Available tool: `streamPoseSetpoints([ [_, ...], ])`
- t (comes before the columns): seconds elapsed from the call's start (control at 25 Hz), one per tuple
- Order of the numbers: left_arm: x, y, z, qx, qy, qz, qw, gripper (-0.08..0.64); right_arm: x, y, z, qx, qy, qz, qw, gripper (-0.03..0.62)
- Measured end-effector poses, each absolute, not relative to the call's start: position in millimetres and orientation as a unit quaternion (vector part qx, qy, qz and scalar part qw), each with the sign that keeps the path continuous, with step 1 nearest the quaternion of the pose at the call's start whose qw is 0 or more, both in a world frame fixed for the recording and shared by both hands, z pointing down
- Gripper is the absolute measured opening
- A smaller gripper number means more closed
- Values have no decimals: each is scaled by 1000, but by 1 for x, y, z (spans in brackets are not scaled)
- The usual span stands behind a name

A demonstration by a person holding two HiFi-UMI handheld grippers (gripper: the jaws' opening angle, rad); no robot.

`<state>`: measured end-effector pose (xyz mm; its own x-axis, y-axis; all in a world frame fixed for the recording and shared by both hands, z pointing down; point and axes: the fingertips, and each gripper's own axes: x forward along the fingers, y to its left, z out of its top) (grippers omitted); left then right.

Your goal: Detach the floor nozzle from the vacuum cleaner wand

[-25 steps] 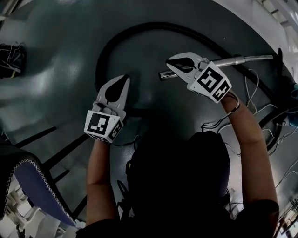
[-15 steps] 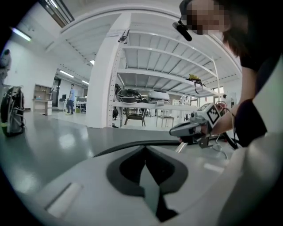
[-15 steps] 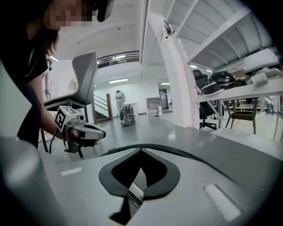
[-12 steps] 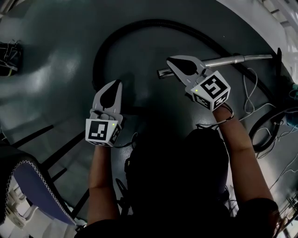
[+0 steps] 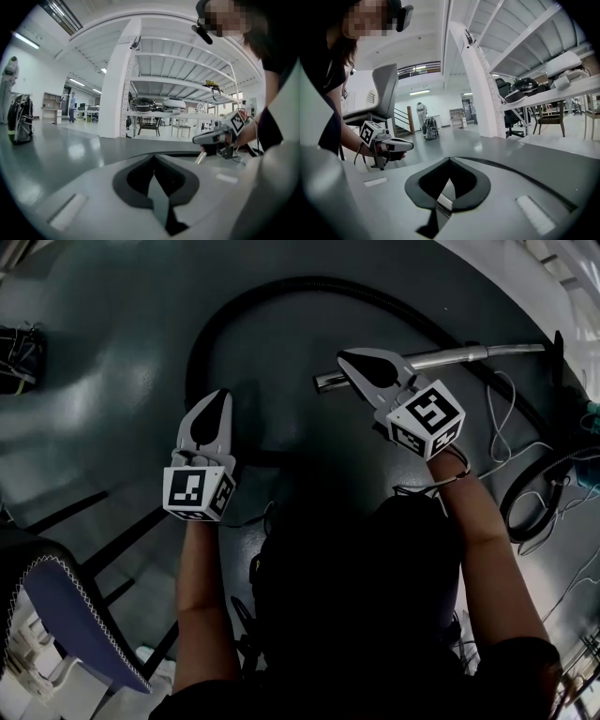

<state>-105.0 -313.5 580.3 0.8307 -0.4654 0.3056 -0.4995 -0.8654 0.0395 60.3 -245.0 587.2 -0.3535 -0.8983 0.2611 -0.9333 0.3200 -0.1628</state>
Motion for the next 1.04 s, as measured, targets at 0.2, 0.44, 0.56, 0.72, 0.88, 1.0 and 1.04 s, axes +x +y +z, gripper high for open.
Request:
streamPoseSetpoints([
  [0.2, -103, -314, 588, 955, -248, 148, 69, 11, 66, -243, 587, 570, -807, 144, 60, -3],
  [0.44, -93, -314, 592, 956, -240, 153, 66, 11, 68, -244, 589, 574, -804, 146, 59, -3],
  [0.56, -85, -315, 592, 956, -242, 153, 64, 11, 67, -248, 589, 574, -804, 146, 56, -3],
  [0.72, -72, -318, 593, 955, -247, 151, 66, 11, 63, -253, 588, 574, -804, 145, 55, -3],
  [0.88, -64, -316, 594, 956, -241, 152, 67, 11, 59, -254, 587, 569, -808, 142, 58, -3],
  [1.0, -61, -313, 597, 956, -237, 156, 71, 11, 58, -253, 588, 568, -809, 142, 60, -3],
  [1.04, -61, -312, 598, 956, -236, 158, 72, 11, 58, -253, 588, 567, -809, 142, 61, -3],
])
